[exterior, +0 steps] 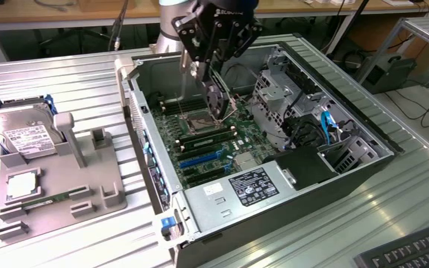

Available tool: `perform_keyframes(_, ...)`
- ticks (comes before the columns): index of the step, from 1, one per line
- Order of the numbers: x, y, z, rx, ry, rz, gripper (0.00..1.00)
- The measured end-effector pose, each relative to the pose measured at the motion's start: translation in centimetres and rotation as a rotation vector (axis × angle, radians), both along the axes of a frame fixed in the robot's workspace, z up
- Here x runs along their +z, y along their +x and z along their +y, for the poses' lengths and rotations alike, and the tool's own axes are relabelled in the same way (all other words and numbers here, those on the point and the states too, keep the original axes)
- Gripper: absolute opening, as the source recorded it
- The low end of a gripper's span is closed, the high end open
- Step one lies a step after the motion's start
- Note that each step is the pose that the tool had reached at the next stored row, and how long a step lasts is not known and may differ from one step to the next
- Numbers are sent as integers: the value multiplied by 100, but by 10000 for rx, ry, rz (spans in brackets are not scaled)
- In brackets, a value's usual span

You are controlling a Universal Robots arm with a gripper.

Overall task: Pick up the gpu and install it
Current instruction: 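Pick up the gpu and move the gpu toward the slot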

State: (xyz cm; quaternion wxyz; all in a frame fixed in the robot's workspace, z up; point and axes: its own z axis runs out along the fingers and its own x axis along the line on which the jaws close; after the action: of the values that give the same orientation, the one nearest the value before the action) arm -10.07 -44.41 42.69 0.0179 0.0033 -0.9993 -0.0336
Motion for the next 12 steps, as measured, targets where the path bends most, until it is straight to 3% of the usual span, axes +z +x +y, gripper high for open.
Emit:
perform_keyframes(9,-164,408,-15,3,-1,25,26)
perform_keyframes(12,-188,445,-18,3,-1,36,26)
